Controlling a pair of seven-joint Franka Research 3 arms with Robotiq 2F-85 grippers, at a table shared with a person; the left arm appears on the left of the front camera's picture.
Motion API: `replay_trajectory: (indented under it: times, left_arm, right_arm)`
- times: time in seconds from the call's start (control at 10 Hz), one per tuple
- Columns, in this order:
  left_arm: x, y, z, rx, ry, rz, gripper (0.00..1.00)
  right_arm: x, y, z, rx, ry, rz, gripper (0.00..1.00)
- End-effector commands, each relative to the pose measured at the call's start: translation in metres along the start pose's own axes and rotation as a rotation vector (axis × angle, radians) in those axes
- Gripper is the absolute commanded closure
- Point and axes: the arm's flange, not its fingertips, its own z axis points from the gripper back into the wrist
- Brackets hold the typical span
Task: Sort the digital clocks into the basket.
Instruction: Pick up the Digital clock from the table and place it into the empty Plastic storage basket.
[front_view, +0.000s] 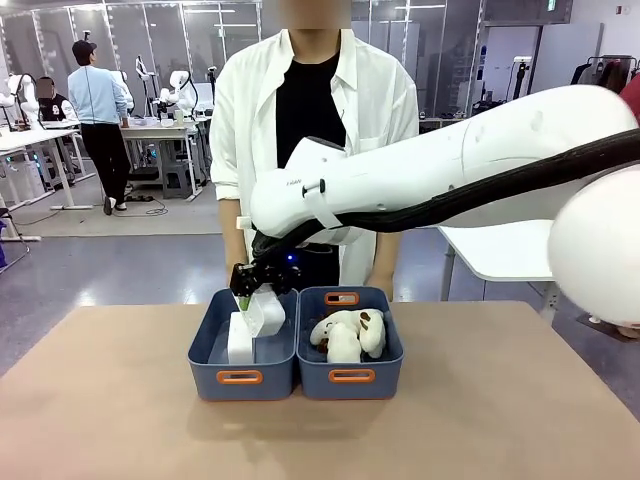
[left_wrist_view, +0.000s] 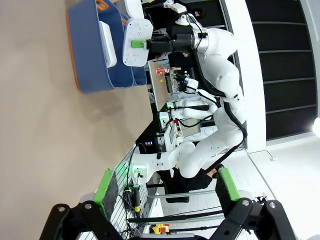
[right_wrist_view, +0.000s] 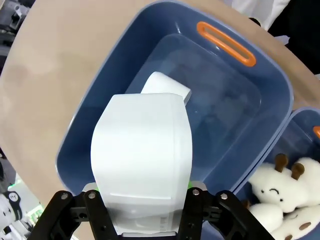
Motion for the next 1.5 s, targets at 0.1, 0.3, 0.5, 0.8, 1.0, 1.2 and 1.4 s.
replay_trajectory:
  times: [0.1,0.3,0.5,0.8,1.0,1.2,1.4]
  left_arm:
    - [-0.002,-0.003,0.001,0.007,0.010,-0.005,0.00]
    - [-0.002,-0.003,0.001,0.007,0.010,-0.005,0.00]
    - [-0.002,-0.003,0.001,0.007,0.010,-0.005,0.00]
    - [-0.002,-0.003,0.001,0.007,0.010,-0.005,0.00]
    - [-0.002,-0.003,0.001,0.007,0.010,-0.005,0.00]
    - [-0.002,-0.003,0.001,0.007,0.010,-0.005,0.00]
    - [-0.002,-0.003,0.001,0.007,0.010,-0.005,0.00]
  right_arm:
    - [0.004,-0.007,0.000,-0.061,-0.045,-0.114,0.48]
    - [0.004,-0.007,-0.011,-0.064,-0.016,-0.154,0.48]
    - [0.003,-0.016,-0.020,-0.078,0.005,-0.195,0.48]
    - [0.002,-0.023,-0.032,-0.080,0.019,-0.219,0.48]
    - [0.000,-0.027,-0.031,-0.085,0.021,-0.221,0.48]
    - [-0.001,-0.026,-0.032,-0.082,0.025,-0.218,0.17]
    - [-0.003,-0.028,-0.033,-0.079,0.024,-0.217,0.00]
